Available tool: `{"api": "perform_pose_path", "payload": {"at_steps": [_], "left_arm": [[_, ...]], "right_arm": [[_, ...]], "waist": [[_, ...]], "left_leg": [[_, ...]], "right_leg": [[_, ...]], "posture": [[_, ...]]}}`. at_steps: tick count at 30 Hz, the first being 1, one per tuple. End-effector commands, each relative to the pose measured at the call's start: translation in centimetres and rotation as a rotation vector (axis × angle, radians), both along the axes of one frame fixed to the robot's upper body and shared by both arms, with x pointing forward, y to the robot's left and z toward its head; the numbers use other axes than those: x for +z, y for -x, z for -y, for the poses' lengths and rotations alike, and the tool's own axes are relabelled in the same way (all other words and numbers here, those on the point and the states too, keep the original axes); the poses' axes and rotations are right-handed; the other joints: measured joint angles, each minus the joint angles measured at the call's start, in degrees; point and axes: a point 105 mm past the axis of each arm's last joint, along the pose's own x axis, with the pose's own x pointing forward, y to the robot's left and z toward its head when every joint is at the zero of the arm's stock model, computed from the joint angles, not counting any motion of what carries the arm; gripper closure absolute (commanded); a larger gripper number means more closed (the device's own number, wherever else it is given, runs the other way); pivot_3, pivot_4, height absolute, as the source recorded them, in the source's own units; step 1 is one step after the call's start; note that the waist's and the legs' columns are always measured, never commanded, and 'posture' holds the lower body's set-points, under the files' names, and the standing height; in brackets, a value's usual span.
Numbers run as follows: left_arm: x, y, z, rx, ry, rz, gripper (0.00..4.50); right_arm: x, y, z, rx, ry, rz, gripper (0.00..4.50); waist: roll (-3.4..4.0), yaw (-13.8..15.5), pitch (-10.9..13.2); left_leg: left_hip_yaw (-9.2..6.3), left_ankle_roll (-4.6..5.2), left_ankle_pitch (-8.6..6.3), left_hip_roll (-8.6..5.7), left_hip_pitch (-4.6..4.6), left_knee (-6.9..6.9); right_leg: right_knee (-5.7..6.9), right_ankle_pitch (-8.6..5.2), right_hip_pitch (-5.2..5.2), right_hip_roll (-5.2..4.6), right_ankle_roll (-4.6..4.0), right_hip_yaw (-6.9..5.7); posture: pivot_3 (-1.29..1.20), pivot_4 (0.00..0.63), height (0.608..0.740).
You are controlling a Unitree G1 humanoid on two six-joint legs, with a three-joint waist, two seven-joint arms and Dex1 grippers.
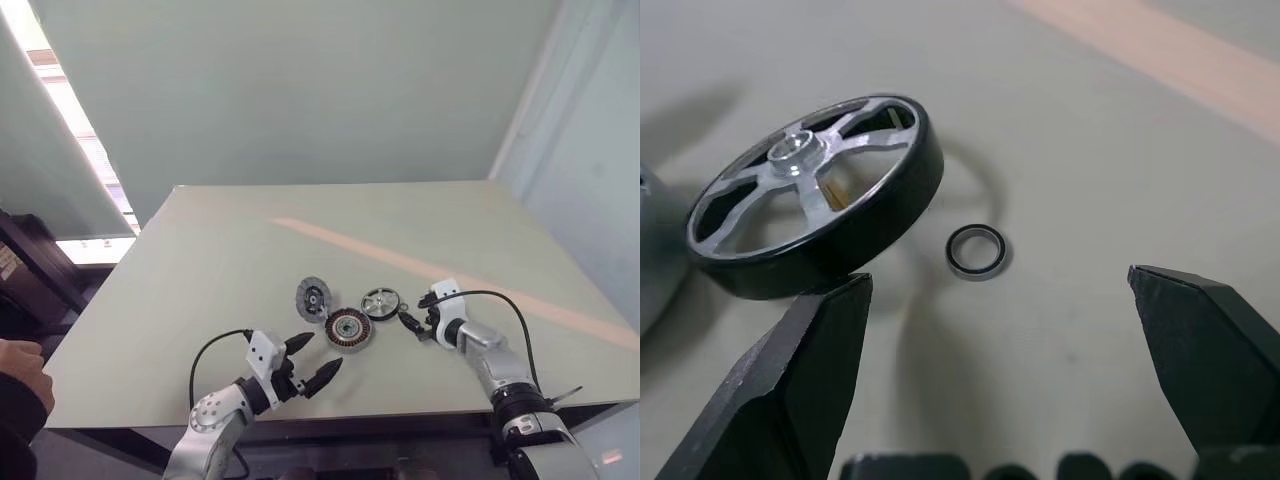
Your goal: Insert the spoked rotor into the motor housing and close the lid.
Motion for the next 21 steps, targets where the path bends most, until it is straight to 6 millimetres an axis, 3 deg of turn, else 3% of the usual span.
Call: {"api": "perform_pose_path", "payload": {"at_steps": [1, 21], "left_arm": [[1.6, -0.3, -0.4, 0.019, -0.003, 0.074, 0.00], [2.2, -0.1, -0.4, 0.035, -0.011, 0.095, 0.00]], "right_arm": [[1.5, -1.1, -1.0, 0.032, -0.003, 0.063, 0.02], [0.6, -2.3, -2.5, 0.040, -0.003, 0.049, 0.02]], "waist": [[0.00, -0.02, 0.00], [0.05, -0.11, -0.01]], "left_leg": [[0.00, 0.00, 0.00, 0.01, 0.00, 0.00], [0.03, 0.00, 0.00, 0.03, 0.06, -0.02]], "right_leg": [[0.00, 0.00, 0.00, 0.01, -0.01, 0.00], [0.02, 0.03, 0.02, 0.05, -0.03, 0.05]], "posture": [[0.00, 0.000, 0.740], [0.00, 0.000, 0.740]]}}
